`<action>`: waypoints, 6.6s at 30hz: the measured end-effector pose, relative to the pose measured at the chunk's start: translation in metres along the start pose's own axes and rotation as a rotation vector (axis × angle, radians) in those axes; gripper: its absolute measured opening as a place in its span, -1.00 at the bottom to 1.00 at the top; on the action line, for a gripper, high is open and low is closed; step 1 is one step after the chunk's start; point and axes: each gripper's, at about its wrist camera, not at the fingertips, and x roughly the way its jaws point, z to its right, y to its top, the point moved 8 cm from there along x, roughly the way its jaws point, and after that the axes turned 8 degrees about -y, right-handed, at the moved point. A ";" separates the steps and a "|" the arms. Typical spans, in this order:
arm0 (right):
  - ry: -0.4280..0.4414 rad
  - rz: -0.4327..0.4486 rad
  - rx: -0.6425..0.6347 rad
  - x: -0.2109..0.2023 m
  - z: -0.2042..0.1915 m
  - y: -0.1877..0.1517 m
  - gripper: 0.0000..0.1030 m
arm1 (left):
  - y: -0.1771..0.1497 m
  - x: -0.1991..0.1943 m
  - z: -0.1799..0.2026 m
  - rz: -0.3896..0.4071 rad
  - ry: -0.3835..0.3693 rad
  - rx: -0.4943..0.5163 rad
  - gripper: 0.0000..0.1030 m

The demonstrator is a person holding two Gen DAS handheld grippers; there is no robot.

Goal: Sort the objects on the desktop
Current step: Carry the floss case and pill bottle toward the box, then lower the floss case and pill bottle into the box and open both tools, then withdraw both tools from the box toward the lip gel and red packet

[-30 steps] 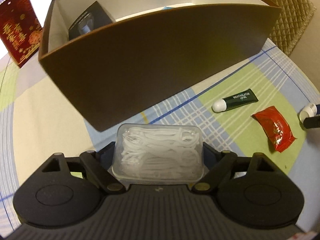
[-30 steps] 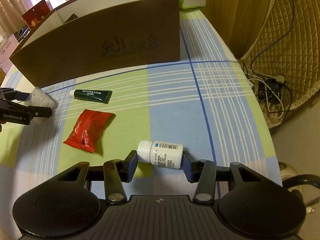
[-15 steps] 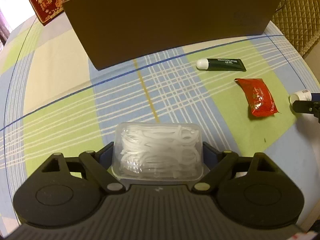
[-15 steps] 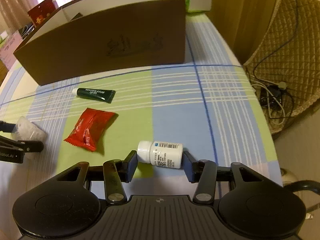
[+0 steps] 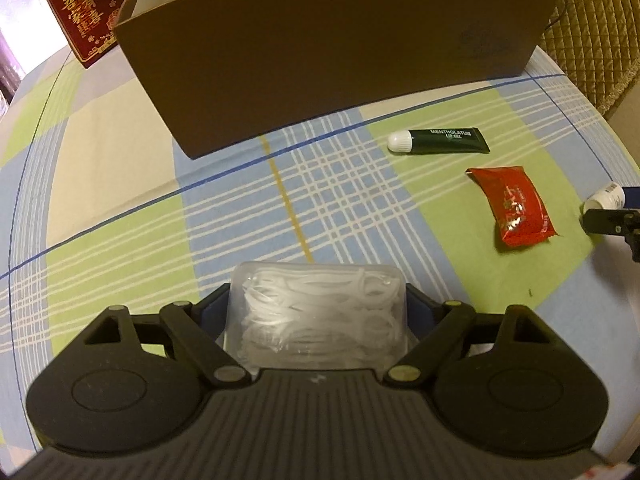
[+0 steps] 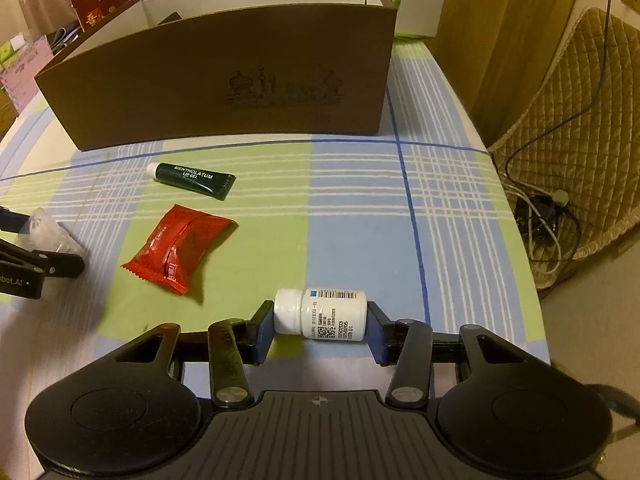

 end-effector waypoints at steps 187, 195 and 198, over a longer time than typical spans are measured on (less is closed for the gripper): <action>0.205 0.236 -0.042 -0.109 -0.061 0.096 0.96 | 0.061 -0.137 0.011 0.180 0.091 -0.099 0.92; 0.210 0.176 -0.040 -0.096 -0.071 0.076 0.96 | 0.046 -0.128 0.007 0.148 0.096 -0.107 0.92; 0.209 0.152 -0.040 -0.089 -0.074 0.069 0.96 | 0.039 -0.125 0.006 0.135 0.100 -0.105 0.92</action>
